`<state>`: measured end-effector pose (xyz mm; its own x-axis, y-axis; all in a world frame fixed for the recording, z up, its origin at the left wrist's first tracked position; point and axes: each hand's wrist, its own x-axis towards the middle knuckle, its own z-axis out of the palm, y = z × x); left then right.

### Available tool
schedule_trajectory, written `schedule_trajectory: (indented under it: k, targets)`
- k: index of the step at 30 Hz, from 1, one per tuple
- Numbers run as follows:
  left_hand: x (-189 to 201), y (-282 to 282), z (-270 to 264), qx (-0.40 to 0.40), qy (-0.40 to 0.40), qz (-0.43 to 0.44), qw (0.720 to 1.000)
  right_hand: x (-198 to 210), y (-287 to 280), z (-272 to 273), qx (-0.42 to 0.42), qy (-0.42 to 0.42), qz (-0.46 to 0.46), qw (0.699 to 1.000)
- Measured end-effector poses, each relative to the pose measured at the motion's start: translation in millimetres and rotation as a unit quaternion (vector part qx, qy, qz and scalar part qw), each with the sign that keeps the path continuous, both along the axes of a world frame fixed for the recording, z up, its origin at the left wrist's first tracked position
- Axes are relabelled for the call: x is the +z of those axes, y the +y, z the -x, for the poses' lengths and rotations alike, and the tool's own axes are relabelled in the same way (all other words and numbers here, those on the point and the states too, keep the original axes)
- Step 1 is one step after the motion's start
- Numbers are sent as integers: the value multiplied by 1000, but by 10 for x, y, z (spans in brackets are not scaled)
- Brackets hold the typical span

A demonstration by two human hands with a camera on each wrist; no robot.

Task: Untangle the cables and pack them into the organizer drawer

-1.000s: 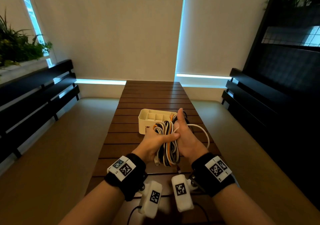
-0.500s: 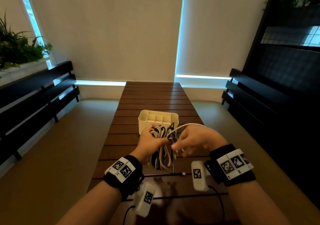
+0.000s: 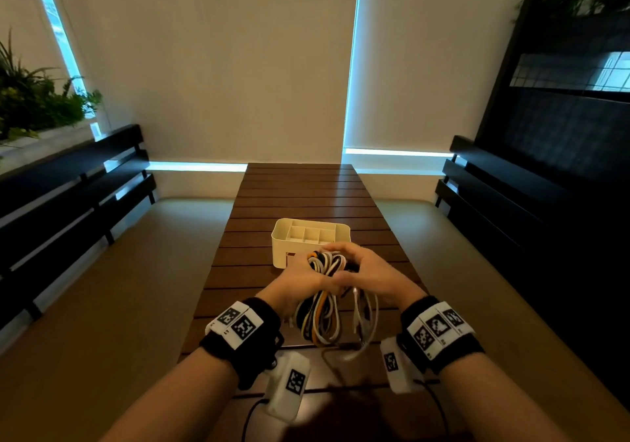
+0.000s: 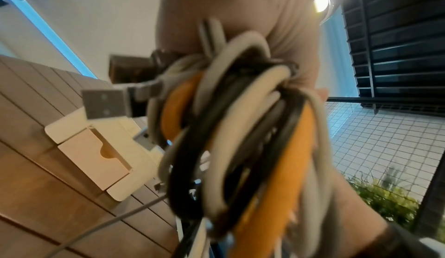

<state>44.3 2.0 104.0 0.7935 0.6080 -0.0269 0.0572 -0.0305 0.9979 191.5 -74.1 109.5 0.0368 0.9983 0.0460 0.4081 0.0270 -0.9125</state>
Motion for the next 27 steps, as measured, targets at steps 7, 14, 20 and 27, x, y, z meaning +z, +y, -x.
schedule_trajectory:
  k: [7, 14, 20, 27]
  targets:
    - [62, 78, 148, 12, -24, 46, 999, 37, -21, -276, 24, -48, 70, 996]
    - [96, 140, 206, 62, -58, 75, 994, 40, -70, -292, 71, 76, 91, 990]
    - [40, 82, 176, 84, -78, 105, 988, 181, 3, -117, -22, -103, 99, 990]
    - [76, 114, 177, 129, -93, 145, 977, 112, 55, 151, -119, -189, 16, 975]
